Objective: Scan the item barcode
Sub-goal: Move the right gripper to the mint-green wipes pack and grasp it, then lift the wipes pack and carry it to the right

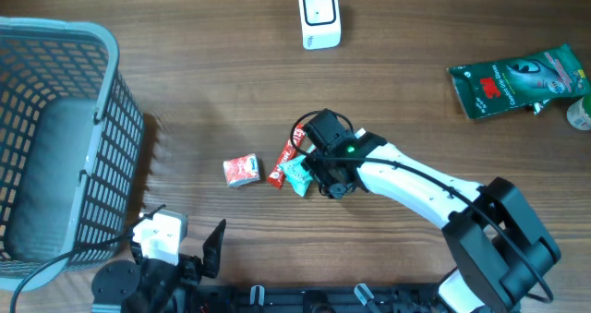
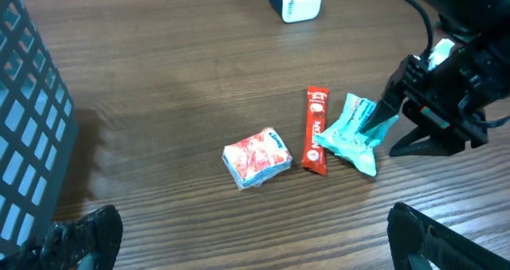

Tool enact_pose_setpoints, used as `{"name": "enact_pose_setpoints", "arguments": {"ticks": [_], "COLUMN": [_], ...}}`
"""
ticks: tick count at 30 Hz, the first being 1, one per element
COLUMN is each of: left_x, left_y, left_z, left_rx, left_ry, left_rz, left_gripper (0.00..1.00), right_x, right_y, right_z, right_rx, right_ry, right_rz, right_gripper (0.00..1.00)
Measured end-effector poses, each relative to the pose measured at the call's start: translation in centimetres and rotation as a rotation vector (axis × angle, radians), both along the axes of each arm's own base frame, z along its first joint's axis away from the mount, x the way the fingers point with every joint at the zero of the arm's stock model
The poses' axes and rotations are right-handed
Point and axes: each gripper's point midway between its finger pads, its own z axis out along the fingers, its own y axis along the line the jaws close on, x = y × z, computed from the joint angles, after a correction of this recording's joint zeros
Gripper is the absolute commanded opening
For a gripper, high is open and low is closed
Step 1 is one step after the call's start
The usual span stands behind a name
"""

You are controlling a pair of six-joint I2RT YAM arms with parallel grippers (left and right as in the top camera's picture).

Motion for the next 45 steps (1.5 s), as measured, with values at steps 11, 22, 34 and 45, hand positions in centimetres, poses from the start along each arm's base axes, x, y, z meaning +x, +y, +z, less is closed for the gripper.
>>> {"name": "enact_pose_setpoints", "arguments": {"ticks": [11, 22, 34, 45], "left_x": [0.0, 0.0, 0.0, 0.0], "left_y": [0.0, 0.0, 0.0, 0.0], "left_z": [0.0, 0.0, 0.0, 0.0], "left_rx": [0.000, 0.000, 0.000, 0.000], "left_ry": [0.000, 0.000, 0.000, 0.000], "left_rz": [0.000, 0.000, 0.000, 0.000], "left_gripper": [1.00, 1.00, 1.00, 1.00], "right_x": [2.7, -2.8, -3.6, 1.4], "right_y": [2.7, 0.8, 2.6, 1.6], "right_z": [-0.7, 3.7, 9.4, 10.7], "right_rx": [0.074, 0.388, 0.673, 0.803], "right_ry": [-0.054, 0.368, 0.740, 0.660], "right_rz": [-0.003, -0.014, -0.302, -0.410], "right_gripper": [0.04, 0.05, 0.04, 0.04]}}
